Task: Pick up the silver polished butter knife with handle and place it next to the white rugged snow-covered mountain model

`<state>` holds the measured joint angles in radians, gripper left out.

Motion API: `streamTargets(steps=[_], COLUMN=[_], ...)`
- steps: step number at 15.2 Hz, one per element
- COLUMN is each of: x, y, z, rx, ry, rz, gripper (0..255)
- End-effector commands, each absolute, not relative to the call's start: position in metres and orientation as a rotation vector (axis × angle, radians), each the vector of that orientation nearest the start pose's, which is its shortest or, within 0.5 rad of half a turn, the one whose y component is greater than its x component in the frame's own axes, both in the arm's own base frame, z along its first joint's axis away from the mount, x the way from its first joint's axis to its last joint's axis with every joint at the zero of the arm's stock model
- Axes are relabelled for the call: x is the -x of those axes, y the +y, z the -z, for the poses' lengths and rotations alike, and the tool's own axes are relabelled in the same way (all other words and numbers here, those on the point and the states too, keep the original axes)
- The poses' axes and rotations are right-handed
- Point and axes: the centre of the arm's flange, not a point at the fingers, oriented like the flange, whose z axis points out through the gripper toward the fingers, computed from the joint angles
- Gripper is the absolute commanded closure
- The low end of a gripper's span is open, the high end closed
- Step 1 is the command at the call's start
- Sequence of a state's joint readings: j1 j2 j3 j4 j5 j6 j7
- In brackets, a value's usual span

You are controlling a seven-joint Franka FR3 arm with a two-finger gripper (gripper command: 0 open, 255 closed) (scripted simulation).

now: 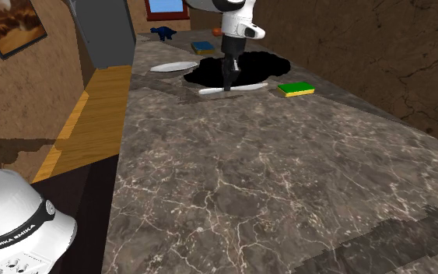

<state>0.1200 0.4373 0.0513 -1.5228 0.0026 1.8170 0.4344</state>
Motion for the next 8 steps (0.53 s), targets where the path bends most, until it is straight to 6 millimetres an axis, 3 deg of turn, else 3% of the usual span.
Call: streamTargets(steps=[1, 5, 8], x=[-0.657, -0.657, -0.657], y=[0.11, 0.11, 0.11], z=[-0.386, -0.362, -0.362], rx=[3.124, 3.124, 3.124], ry=[0.42, 0.42, 0.42], rz=[-0.226, -0.226, -0.226], gripper=[255, 255, 255])
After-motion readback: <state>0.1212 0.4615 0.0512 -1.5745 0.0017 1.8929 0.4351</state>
